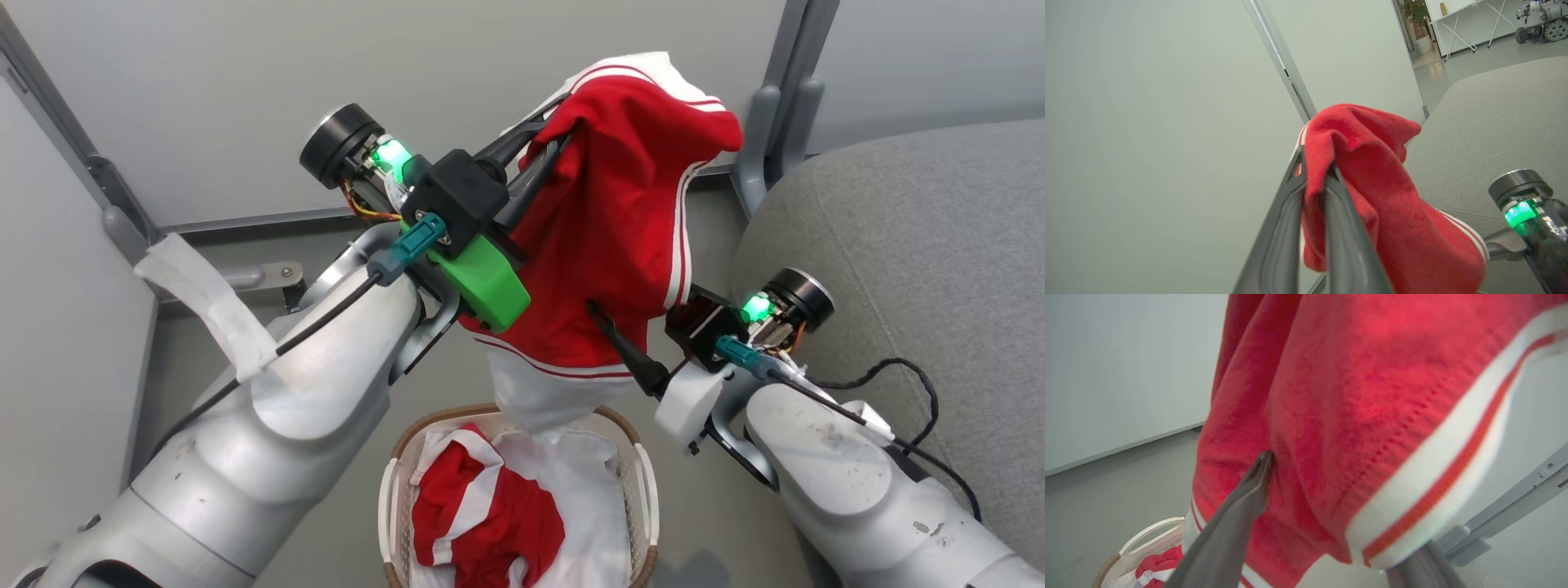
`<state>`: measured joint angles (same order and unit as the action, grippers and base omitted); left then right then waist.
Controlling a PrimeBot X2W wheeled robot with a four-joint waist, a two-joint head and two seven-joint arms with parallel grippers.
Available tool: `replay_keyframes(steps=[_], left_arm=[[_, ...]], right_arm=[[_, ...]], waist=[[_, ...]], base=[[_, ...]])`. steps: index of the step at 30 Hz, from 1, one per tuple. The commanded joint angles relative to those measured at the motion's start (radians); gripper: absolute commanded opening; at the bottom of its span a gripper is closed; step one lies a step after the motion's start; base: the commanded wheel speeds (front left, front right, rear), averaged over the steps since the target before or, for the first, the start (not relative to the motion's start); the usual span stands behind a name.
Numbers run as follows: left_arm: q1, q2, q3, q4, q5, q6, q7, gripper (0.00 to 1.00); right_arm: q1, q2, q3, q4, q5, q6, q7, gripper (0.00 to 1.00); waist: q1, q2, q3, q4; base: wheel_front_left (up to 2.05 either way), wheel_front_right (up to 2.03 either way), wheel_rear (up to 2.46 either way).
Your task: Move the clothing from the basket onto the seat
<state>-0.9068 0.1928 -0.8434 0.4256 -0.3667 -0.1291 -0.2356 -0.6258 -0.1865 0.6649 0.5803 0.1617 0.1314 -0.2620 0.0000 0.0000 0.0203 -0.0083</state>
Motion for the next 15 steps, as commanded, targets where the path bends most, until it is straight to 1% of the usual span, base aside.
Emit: replay_keyframes(steps=[1,3,4,5,6,7,12,15], left_arm=[[0.020,-0.003,-0.002,-0.006,-0.005,0.000,-0.001,0.00],[0.024,-0.004,-0.006,-0.014,-0.010,0.000,0.000,0.00],[0.028,-0.004,-0.007,-0.017,-0.013,0.001,0.001,0.00],[0.033,-0.005,-0.009,-0.020,-0.016,0.001,0.002,0.00],[0.039,-0.005,-0.010,-0.021,-0.019,0.003,0.003,0.00],[0.046,-0.004,-0.009,-0.023,-0.026,0.008,0.005,0.00],[0.074,0.016,0.005,-0.014,-0.045,0.025,0.009,0.00],[0.098,0.036,0.018,0.000,-0.058,0.037,0.006,0.00]], right_arm=[[-0.023,-0.005,0.028,0.014,0.020,-0.001,-0.005,1.00],[-0.044,0.000,0.078,0.040,0.049,-0.001,-0.005,1.00],[-0.057,0.004,0.108,0.056,0.069,-0.001,-0.005,0.72],[-0.068,0.005,0.134,0.070,0.083,-0.001,-0.005,0.48],[-0.084,0.005,0.164,0.083,0.097,-0.001,-0.005,0.21],[-0.105,0.008,0.206,0.093,0.127,-0.001,-0.005,0.00],[-0.123,-0.006,0.232,0.057,0.173,-0.001,-0.005,0.00],[-0.118,-0.019,0.209,0.007,0.174,-0.001,-0.005,0.00]], waist=[[0.0000,0.0000,-0.002,0.003],[0.0000,0.0000,-0.004,0.006],[0.0000,0.0000,-0.005,0.008],[0.0000,0.0000,-0.006,0.010],[0.0000,0.0000,-0.007,0.014],[0.0000,0.0000,-0.007,0.019],[0.0000,0.0000,-0.006,0.028],[0.0000,0.0000,-0.003,0.026]], base=[[0.00,0.00,0.00],[0.00,0.00,0.00],[0.00,0.00,0.00],[0.00,0.00,0.00],[0.00,0.00,0.00],[0.00,0.00,0.00],[0.00,0.00,0.00],[0.00,0.00,0.00]])
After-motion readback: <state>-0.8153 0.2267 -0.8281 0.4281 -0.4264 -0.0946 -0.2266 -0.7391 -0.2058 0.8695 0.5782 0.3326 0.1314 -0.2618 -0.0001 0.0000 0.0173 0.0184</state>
